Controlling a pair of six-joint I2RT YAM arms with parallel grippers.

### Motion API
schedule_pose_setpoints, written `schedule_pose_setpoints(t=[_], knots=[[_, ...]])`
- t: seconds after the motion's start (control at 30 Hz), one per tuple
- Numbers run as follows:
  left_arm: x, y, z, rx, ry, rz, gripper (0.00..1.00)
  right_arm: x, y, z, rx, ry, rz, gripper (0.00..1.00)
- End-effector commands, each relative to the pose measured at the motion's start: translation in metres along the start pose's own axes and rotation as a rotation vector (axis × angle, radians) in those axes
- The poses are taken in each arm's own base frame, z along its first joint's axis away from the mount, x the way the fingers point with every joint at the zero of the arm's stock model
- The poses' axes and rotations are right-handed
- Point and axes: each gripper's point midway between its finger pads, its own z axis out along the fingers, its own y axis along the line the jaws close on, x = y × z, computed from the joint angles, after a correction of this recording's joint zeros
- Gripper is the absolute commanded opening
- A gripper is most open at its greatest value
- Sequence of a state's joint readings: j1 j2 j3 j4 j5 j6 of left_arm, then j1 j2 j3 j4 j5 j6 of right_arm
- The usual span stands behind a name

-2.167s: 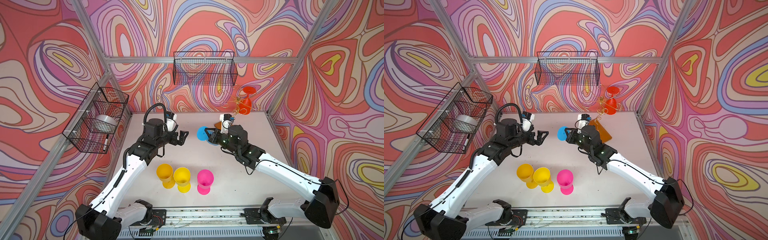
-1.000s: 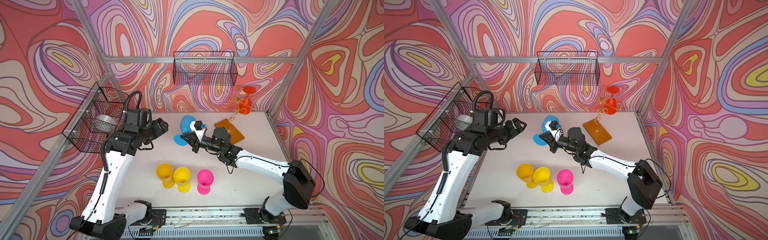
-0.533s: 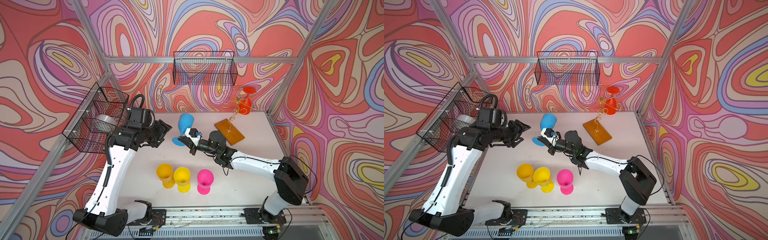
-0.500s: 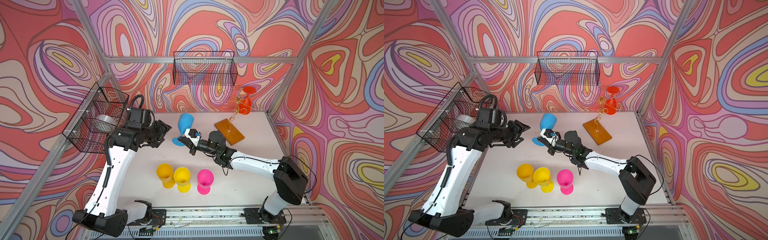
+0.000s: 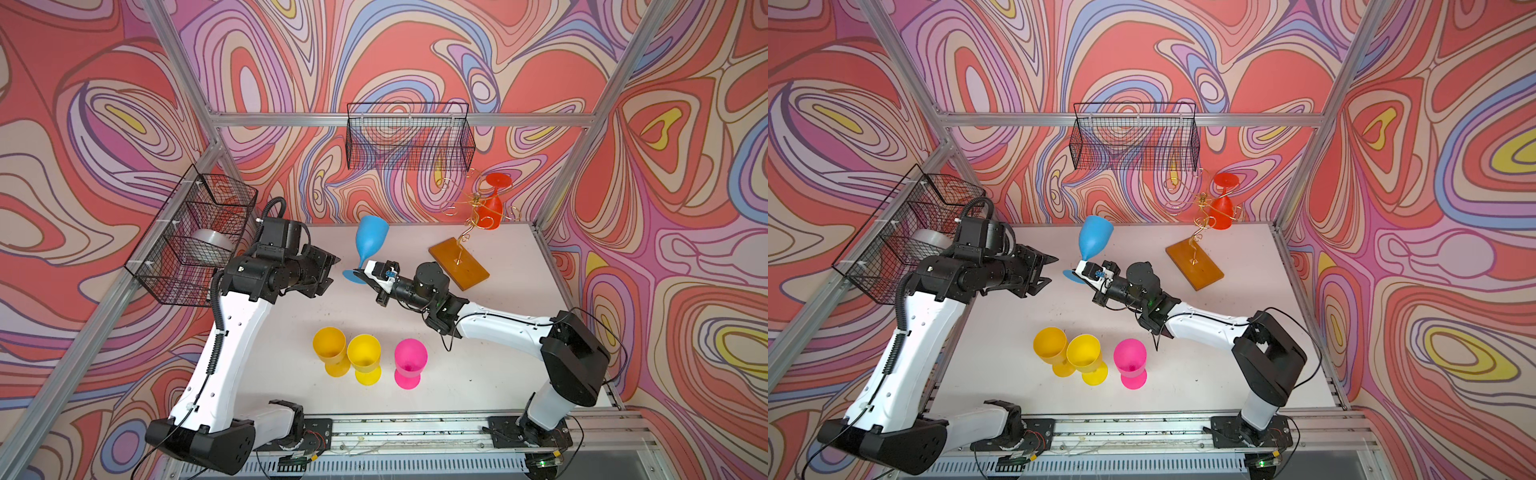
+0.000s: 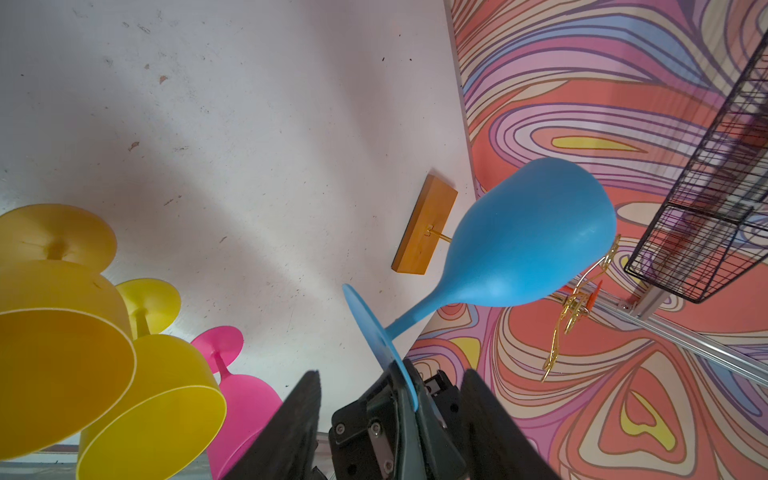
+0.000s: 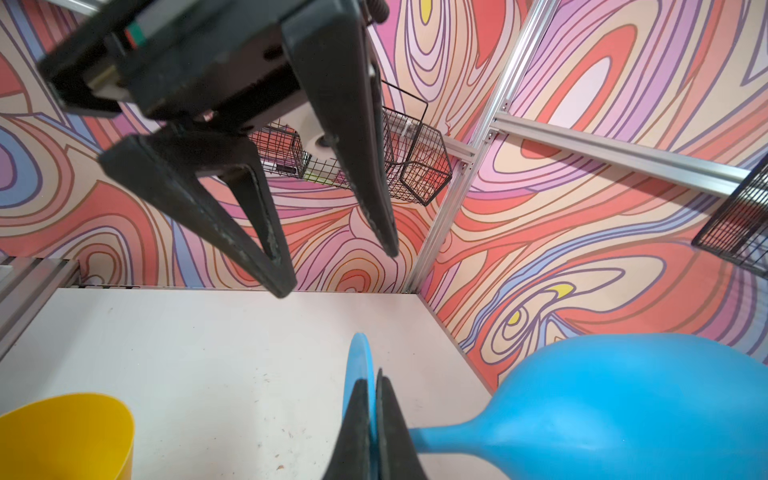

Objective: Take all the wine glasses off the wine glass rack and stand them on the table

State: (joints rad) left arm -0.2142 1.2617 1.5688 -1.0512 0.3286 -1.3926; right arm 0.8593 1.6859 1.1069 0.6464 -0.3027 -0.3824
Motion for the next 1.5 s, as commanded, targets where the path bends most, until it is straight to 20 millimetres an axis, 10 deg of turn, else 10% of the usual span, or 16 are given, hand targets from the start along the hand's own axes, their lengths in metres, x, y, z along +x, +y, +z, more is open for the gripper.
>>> schedule_pose_setpoints(t=[0.0,1.23,1.47], knots=[[-0.001,0.006,0.009,-0.037,0.021,-0.057,0.53,-0.009,-0.001,0.007,0.021,-0.037,-0.067,0.00],[-0.004,0.019,0.034,-0.112,0.044,-0.082,0.22,-0.014,0.014,0.019,0.013,-0.021,-0.249,0.00],[-0.006,0.019,0.035,-0.110,0.037,-0.082,0.02,-0.014,0.019,0.021,0.011,-0.010,-0.289,0.00]])
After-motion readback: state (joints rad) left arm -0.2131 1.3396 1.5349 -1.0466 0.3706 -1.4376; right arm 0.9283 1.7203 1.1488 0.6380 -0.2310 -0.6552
